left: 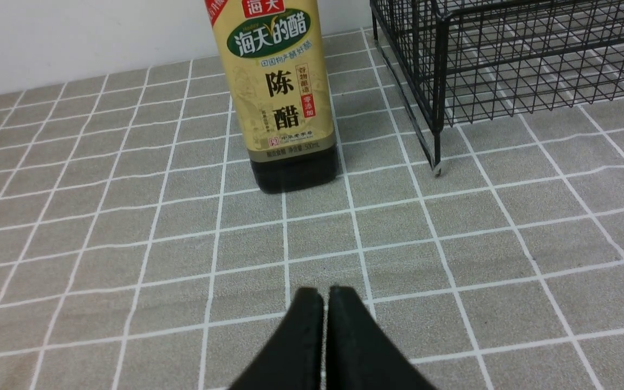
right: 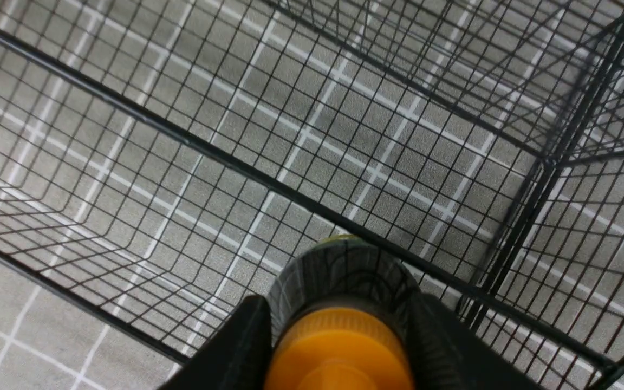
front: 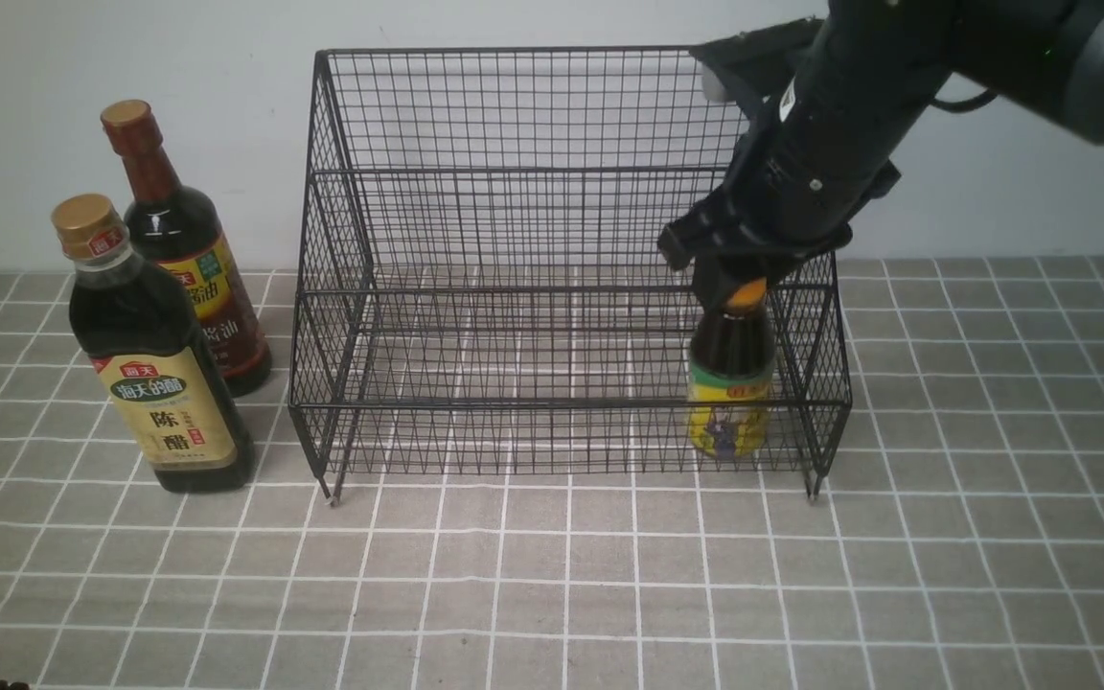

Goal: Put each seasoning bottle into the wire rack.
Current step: Use the right arm to put the condiment bottle back on the shelf, then use the left arm to grab the condiment bottle closest to it

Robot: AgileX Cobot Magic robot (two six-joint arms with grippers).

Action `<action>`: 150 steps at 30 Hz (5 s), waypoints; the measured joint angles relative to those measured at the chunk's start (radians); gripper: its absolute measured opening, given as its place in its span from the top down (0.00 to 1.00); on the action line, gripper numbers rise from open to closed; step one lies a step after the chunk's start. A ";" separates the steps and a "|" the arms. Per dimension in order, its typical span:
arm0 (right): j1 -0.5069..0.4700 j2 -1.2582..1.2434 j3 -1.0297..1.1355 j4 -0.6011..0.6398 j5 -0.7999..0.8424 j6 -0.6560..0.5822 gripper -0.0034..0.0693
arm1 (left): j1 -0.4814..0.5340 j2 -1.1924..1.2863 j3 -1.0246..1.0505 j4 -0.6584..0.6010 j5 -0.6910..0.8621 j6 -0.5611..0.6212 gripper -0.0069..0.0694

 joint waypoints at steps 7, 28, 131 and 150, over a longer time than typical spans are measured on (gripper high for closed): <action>0.000 -0.036 -0.003 -0.033 -0.006 0.023 0.28 | 0.000 0.000 0.000 0.000 0.000 0.000 0.92; 0.000 -1.164 0.501 -0.149 -0.257 0.197 0.97 | 0.000 0.000 0.000 0.000 0.000 0.000 0.92; -0.420 -1.955 1.879 -0.195 -0.895 0.223 0.97 | 0.000 0.409 -0.260 -0.174 -0.661 -0.087 0.88; -0.420 -1.955 1.879 -0.195 -0.895 0.216 0.97 | 0.000 1.231 -0.668 -0.136 -0.824 -0.087 0.13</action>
